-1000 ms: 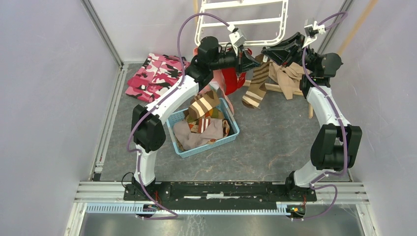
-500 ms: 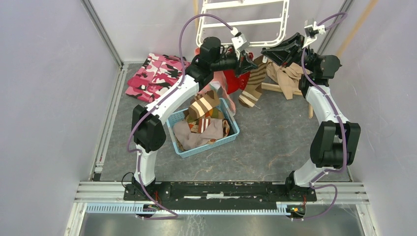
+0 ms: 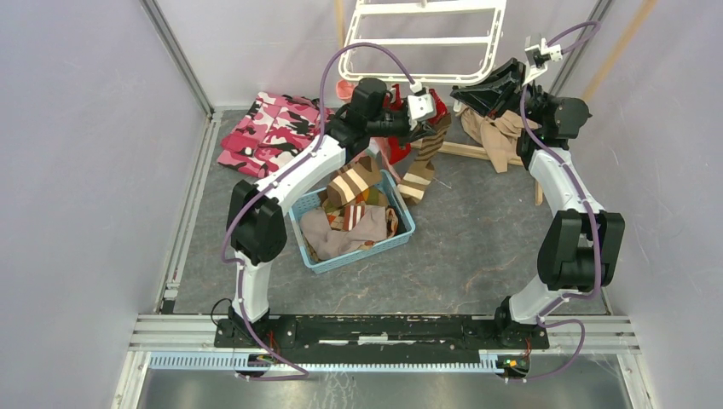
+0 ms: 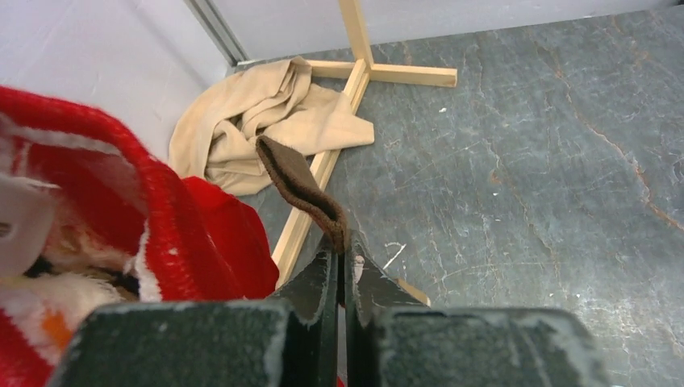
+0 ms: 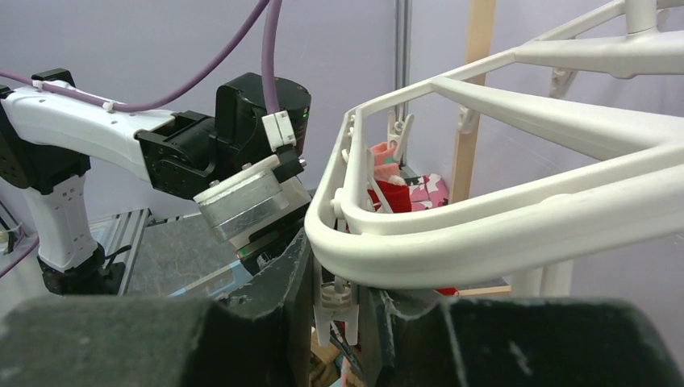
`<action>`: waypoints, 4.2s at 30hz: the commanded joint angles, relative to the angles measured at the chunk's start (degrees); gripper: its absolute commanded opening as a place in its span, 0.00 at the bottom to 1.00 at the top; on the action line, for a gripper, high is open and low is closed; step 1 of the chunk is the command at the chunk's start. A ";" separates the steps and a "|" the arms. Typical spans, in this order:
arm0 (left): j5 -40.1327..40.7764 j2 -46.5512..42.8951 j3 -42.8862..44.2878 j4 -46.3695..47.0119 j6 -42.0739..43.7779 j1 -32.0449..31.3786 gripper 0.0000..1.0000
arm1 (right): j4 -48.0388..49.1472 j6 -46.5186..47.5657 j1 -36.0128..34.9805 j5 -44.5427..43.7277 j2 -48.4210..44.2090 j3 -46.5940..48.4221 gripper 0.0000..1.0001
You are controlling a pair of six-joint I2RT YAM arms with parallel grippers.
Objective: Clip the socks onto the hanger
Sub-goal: Clamp the sock onto the hanger.
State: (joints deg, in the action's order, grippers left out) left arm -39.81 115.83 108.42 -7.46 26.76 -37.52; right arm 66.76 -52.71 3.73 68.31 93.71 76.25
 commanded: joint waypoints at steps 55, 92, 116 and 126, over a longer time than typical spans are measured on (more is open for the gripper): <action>-11.58 -1.06 5.30 14.72 14.66 0.08 0.02 | 0.21 0.85 -0.39 1.21 -0.28 0.53 0.02; -13.97 -0.80 2.08 26.09 -8.67 0.08 0.03 | 0.17 0.24 1.15 -1.40 -2.57 -1.84 0.69; -5.61 -13.46 -6.90 20.07 -15.39 0.08 0.51 | -42.13 34.41 6.78 -8.04 -18.78 -11.20 0.88; -4.05 -27.37 -18.62 11.90 -17.85 0.62 0.61 | -51.63 40.71 8.41 -17.60 -29.01 -21.28 0.89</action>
State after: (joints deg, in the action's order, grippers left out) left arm -45.36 94.85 93.17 8.91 11.81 -37.26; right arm 18.72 -15.66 11.94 55.75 68.79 58.28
